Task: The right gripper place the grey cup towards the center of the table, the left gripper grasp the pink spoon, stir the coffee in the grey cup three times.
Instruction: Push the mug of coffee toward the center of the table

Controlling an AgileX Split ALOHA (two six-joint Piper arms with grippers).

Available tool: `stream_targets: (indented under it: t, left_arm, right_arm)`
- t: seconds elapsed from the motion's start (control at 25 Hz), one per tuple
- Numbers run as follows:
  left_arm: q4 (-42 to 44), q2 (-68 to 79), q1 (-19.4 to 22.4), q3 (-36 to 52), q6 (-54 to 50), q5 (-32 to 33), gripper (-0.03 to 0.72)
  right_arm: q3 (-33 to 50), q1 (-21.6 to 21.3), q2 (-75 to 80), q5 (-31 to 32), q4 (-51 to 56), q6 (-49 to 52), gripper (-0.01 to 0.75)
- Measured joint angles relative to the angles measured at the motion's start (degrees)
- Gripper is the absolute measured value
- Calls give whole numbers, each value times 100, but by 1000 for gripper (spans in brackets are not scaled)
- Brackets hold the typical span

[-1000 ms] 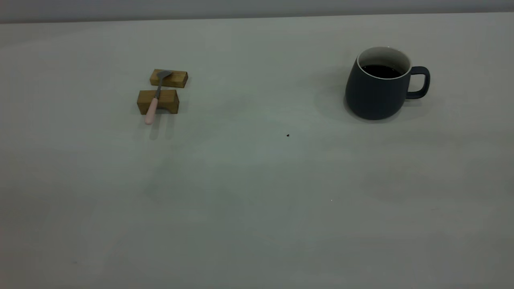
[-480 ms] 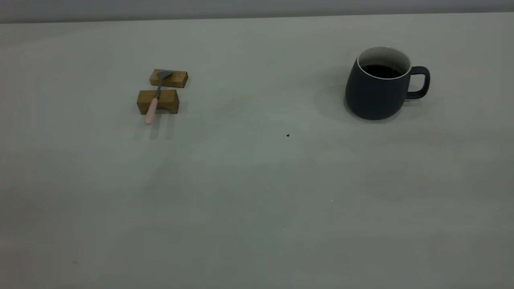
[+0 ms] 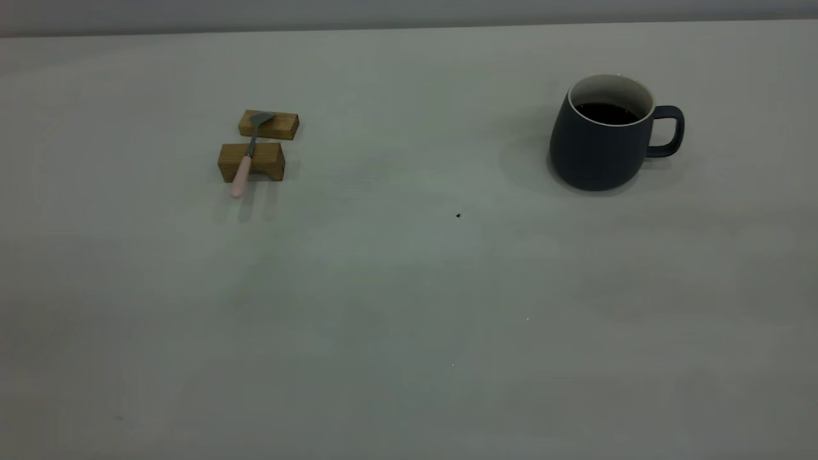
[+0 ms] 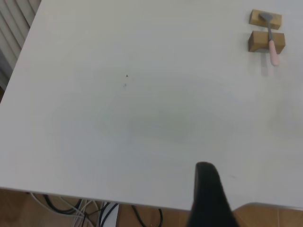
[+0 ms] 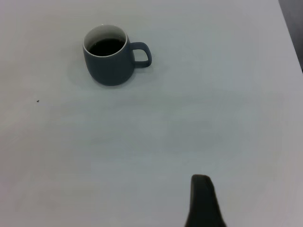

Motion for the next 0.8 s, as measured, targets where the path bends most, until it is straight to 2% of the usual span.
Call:
stream_targets:
  t: [0.4, 0.6, 0.72, 0.8]
  left_arm:
    - [0, 0, 0, 0, 0, 0, 558]
    - [0, 0, 0, 0, 0, 0, 558]
    - [0, 0, 0, 0, 5, 0, 558]
    - [0, 0, 0, 0, 5, 0, 558]
  right_arm:
    - [0, 0, 0, 0, 67, 0, 562]
    - [-6, 0, 115, -6, 617, -280, 562]
    - [-86, 0, 644, -198, 807, -686, 562]
    - [-184, 0, 1229, -595, 818, -877, 562]
